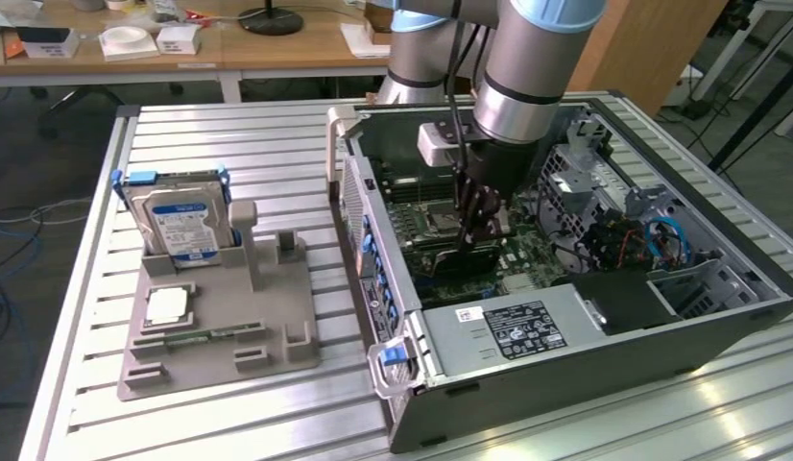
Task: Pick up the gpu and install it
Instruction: 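Press down on the gpu until it lock into place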
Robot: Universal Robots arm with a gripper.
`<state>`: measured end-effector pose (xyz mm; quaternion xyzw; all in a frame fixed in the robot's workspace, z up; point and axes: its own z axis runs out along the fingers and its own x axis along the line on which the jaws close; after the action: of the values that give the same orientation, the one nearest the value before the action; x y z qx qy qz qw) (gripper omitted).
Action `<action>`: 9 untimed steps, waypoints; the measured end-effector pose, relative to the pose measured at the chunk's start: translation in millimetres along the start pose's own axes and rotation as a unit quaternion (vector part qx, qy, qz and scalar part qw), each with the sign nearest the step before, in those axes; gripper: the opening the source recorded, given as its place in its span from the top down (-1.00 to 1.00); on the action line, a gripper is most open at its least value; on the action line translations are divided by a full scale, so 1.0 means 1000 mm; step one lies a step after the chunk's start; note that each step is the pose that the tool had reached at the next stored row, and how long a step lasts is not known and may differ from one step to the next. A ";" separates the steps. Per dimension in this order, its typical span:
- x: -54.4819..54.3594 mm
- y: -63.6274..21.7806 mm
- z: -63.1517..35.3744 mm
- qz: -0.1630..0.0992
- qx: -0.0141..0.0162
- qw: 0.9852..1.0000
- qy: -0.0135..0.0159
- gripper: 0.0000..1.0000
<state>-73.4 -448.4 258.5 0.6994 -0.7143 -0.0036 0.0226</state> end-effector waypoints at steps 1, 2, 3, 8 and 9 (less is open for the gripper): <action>0.000 0.0000 0.0000 0.000 0.000 1.000 0.000 0.79; 0.000 0.0000 -0.0001 0.000 0.000 1.000 0.000 0.79; 0.000 -0.0001 -0.0015 0.000 0.000 1.000 0.000 0.79; 0.000 0.0008 -0.0061 0.000 0.000 1.000 -0.001 0.79; 0.000 0.0017 -0.0060 0.000 0.000 1.000 -0.001 0.79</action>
<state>-74.9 -448.3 264.7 0.6994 -0.7144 -0.0040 0.0219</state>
